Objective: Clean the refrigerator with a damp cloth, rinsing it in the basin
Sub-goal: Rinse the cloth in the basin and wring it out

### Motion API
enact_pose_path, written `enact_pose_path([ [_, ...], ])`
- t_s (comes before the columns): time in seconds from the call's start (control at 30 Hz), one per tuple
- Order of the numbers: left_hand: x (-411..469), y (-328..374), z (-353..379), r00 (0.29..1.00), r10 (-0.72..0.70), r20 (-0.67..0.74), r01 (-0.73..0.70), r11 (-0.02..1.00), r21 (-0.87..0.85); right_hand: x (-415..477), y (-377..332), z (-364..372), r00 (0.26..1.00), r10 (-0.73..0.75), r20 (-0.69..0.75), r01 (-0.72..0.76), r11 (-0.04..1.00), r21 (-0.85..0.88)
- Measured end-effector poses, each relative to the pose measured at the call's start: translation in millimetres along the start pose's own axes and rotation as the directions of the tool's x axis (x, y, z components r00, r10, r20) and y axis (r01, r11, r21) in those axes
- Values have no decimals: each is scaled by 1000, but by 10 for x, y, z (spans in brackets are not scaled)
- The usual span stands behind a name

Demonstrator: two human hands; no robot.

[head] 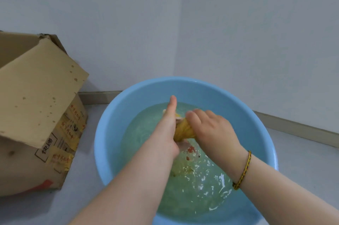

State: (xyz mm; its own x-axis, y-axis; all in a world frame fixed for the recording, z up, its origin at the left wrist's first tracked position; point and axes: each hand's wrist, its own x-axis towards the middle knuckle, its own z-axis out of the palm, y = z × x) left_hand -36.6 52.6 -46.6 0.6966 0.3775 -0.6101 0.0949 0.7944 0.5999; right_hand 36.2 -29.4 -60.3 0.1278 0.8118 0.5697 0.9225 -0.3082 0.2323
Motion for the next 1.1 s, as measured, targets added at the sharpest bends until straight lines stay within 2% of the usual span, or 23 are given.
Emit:
enact_pose_path([
  [0.03, 23, -7, -8, 999, 37, -3, -37, 994, -106, -30, -74, 6, 998, -37, -51, 39, 999, 26],
  [0.1, 61, -46, -53, 987, 157, -39, -162, 958, -235, -32, -197, -3, 992, -3, -126, 16, 994, 108],
  [0.17, 37, -39, -54, 957, 289, -37, -288, 918, -273, -53, -281, 49, 970, 146, -193, -99, 968, 233],
  [0.2, 19, -10, -39, 934, 356, -19, -347, 894, -285, -46, -343, 37, 940, 286, -187, -213, 918, 336],
  [0.23, 1, 21, -20, 905, 426, -10, -410, 865, -287, -29, -404, 6, 880, 455, -137, -353, 818, 454],
  [0.27, -25, 58, 3, 874, 485, -14, -470, 838, -277, 9, -451, -31, 792, 610, -33, -494, 672, 552],
  [0.3, -45, 95, 18, 843, 538, -16, -525, 814, -250, 41, -494, -60, 710, 687, 154, -610, 492, 622],
  [0.33, -70, 123, 18, 817, 577, -7, -563, 795, -225, 74, -530, -94, 645, 684, 342, -684, 316, 658],
  [0.37, -84, 143, 3, 793, 609, 23, -593, 779, -204, 111, -535, -112, 621, 642, 450, -713, 225, 664],
  [0.47, -84, 172, -87, 758, 649, 68, -635, 758, -149, 183, -499, -95, 650, 502, 571, -747, 283, 601],
  [0.5, -76, 168, -106, 759, 644, 93, -635, 764, -112, 182, -496, -101, 640, 462, 614, -760, 261, 595],
  [0.53, -86, 171, -102, 762, 637, 117, -633, 771, -69, 169, -500, -105, 631, 414, 656, -767, 207, 607],
  [0.67, -118, 158, -26, 762, 621, 183, -637, 770, 40, 85, -417, -129, 604, 125, 787, -772, -154, 617],
  [0.7, -102, 160, -10, 767, 611, 197, -629, 777, 40, 76, -372, -117, 600, 46, 799, -777, -204, 596],
  [0.77, -52, 147, -39, 798, 558, 226, -577, 816, 22, 51, -330, -105, 573, -84, 815, -807, -236, 542],
  [0.8, -46, 137, -67, 813, 526, 248, -544, 839, 5, 44, -314, -111, 562, -112, 820, -819, -211, 533],
  [0.83, -40, 126, -101, 822, 493, 284, -509, 861, -22, 33, -299, -113, 564, -91, 820, -823, -134, 551],
  [0.87, -54, 128, -123, 824, 461, 330, -469, 881, -60, 32, -281, -116, 583, -28, 812, -812, 3, 584],
  [0.93, -57, 165, -157, 817, 404, 411, -377, 914, -149, 46, -214, -115, 691, 140, 710, -709, 325, 626],
  [1.0, -83, 202, -166, 827, 348, 442, -297, 937, -183, 62, -155, -128, 840, 223, 495, -512, 628, 586],
  [1.03, -86, 212, -152, 835, 331, 440, -279, 943, -180, 55, -115, -95, 923, 233, 305, -366, 773, 518],
  [1.07, -119, 233, -116, 839, 314, 444, -257, 949, -185, 40, -76, -56, 974, 198, 112, -227, 877, 424],
  [1.1, -136, 246, -80, 850, 296, 436, -234, 953, -191, 34, -28, -22, 989, 137, -47, -114, 937, 331],
])
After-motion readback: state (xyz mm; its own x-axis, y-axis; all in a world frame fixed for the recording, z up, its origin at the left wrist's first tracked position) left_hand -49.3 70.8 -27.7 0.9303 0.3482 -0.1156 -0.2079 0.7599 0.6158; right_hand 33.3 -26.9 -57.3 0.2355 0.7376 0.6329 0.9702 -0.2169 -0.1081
